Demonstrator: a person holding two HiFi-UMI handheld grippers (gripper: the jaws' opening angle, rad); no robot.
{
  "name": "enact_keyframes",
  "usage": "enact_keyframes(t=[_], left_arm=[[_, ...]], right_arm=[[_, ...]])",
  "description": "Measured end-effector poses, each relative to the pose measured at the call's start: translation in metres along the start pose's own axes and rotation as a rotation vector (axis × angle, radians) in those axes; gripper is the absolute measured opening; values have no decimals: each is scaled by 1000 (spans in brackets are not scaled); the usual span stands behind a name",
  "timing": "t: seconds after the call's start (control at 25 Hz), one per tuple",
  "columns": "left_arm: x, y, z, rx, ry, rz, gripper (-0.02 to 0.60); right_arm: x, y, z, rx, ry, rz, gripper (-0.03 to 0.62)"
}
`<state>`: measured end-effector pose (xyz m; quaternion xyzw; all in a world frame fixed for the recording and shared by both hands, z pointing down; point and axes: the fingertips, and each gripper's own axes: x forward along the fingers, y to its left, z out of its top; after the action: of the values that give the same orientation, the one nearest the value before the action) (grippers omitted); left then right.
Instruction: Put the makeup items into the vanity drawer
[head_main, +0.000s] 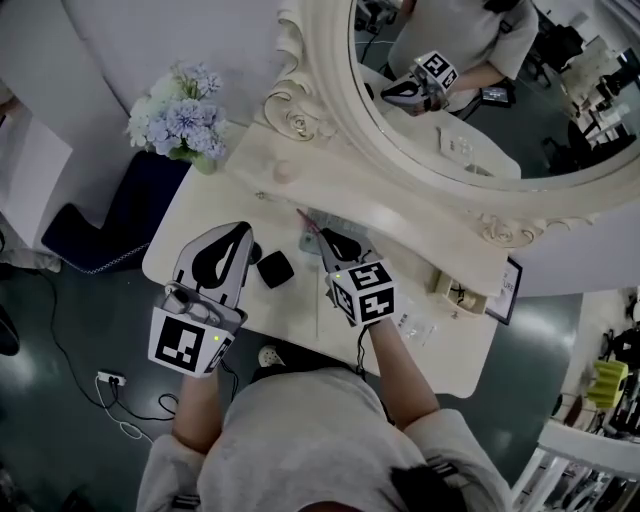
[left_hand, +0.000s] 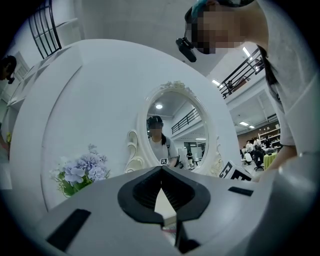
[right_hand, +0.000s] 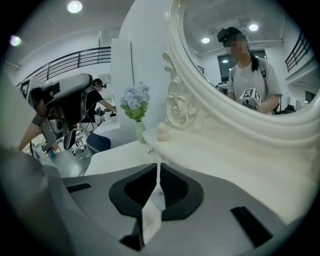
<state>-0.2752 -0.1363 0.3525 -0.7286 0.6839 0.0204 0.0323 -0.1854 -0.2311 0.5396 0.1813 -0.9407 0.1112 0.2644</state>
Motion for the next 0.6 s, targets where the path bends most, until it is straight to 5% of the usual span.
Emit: enact_keyframes(t=[0.4,0.6], left_arm=[[-3,15,-14,-2,41,53,14],[-6,21,-18,0,56,75,14]], right_arm=[[49,-22,-48,11,177,-13,29],[65,-26,-62,-8,234,-7,107]])
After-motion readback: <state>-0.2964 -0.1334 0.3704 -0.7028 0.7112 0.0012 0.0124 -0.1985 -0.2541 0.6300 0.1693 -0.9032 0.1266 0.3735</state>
